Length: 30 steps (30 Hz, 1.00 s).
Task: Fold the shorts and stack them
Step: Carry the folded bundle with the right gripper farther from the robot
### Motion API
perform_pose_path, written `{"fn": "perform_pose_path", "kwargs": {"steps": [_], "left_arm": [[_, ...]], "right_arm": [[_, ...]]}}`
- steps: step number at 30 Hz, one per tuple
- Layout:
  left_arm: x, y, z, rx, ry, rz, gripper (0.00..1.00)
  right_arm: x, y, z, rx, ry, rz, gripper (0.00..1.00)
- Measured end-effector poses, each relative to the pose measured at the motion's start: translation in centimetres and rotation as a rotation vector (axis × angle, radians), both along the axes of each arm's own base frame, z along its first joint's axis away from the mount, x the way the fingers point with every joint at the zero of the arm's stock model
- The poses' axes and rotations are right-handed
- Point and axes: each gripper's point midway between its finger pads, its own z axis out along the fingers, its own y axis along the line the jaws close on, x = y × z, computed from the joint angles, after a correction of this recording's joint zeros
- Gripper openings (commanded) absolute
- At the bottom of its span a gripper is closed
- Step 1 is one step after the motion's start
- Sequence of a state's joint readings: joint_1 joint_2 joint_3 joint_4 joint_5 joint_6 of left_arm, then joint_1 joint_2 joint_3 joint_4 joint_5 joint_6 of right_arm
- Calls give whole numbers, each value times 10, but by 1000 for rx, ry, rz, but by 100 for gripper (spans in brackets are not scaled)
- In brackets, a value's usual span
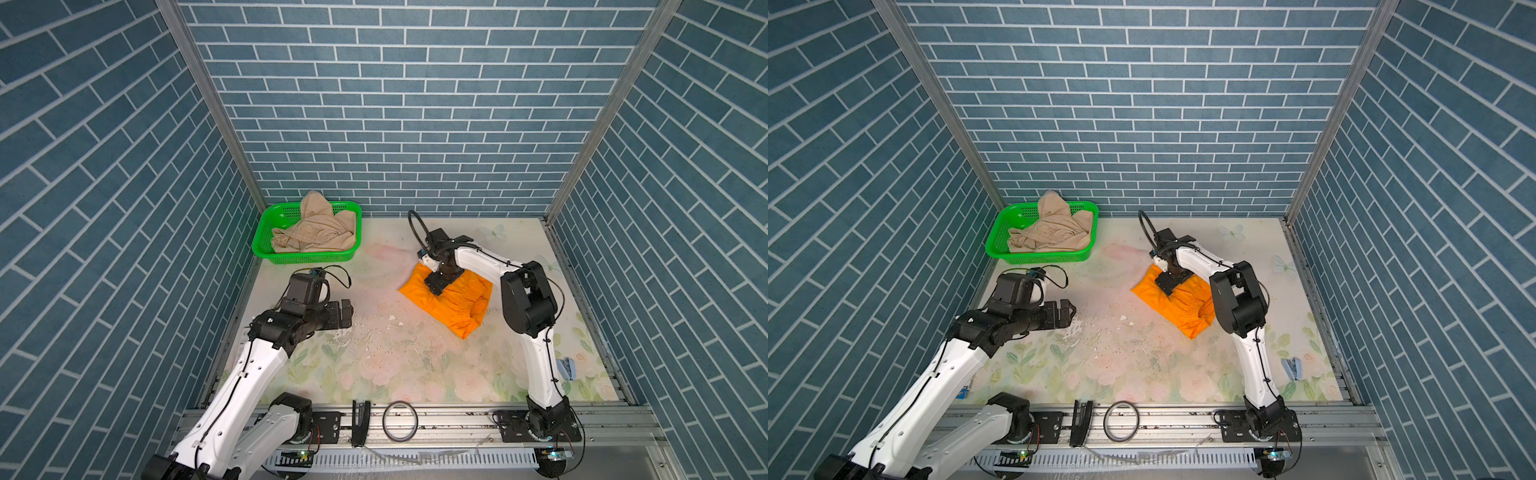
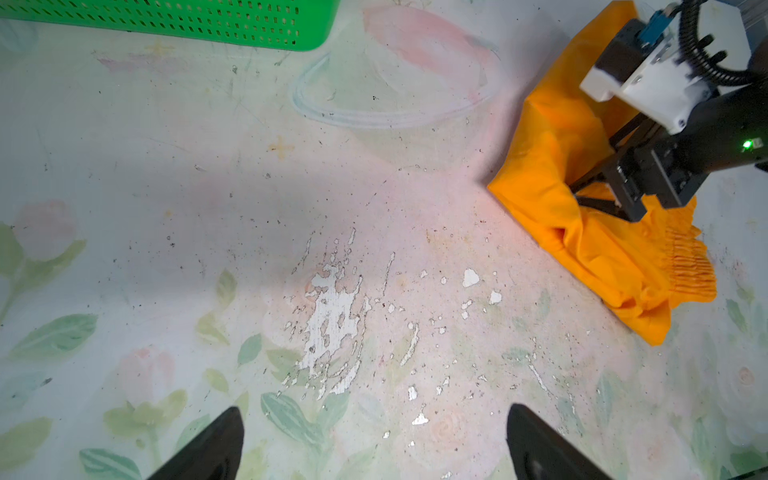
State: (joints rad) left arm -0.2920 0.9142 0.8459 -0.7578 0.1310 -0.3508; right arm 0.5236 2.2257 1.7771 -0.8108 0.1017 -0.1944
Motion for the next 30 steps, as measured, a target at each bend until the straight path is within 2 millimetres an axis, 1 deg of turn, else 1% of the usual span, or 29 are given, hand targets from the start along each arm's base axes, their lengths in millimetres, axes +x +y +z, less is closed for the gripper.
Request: {"fn": "perform_pose_path", "kwargs": {"steps": [4, 7, 10, 12, 13, 15, 18, 20, 22, 24, 25, 27, 28, 30], "left_arm": [[1, -2, -3, -9, 2, -2, 100], [1, -3, -3, -14, -1, -3, 100], [1, -3, -4, -14, 1, -4, 100], [1, -3, -4, -14, 1, -4, 100], [1, -3, -4, -14, 1, -4, 100], [1, -3, -4, -14, 1, -4, 100], [1, -3, -4, -13, 1, -4, 100], [1, -2, -4, -13, 2, -3, 100], [1, -3, -4, -14, 2, -4, 100], [1, -3, -4, -16, 3, -3, 100], [1, -3, -5, -18, 3, -4, 100], [1, -4, -5, -23, 6, -6, 100], [2, -5, -6, -25, 10, -7, 100], [2, -6, -8, -30, 17, -9, 100]], "right_arm": [[43, -63, 3, -28, -48, -164, 86], [72, -105, 6, -37, -84, -258, 87], [98, -135, 10, -31, -121, -327, 88], [107, -149, 16, -23, -143, -357, 90], [110, -152, 20, -17, -155, -365, 91], [113, -149, 30, 1, -177, -368, 92], [108, -140, 51, 36, -203, -374, 93], [97, -138, 70, 60, -219, -391, 94], [80, -136, 92, 82, -234, -411, 94], [65, -138, 104, 96, -245, -433, 94], [55, -141, 107, 102, -245, -450, 94], [39, -148, 104, 102, -231, -481, 94], [31, -152, 99, 99, -214, -502, 94], [22, -158, 85, 89, -180, -531, 94]]}}
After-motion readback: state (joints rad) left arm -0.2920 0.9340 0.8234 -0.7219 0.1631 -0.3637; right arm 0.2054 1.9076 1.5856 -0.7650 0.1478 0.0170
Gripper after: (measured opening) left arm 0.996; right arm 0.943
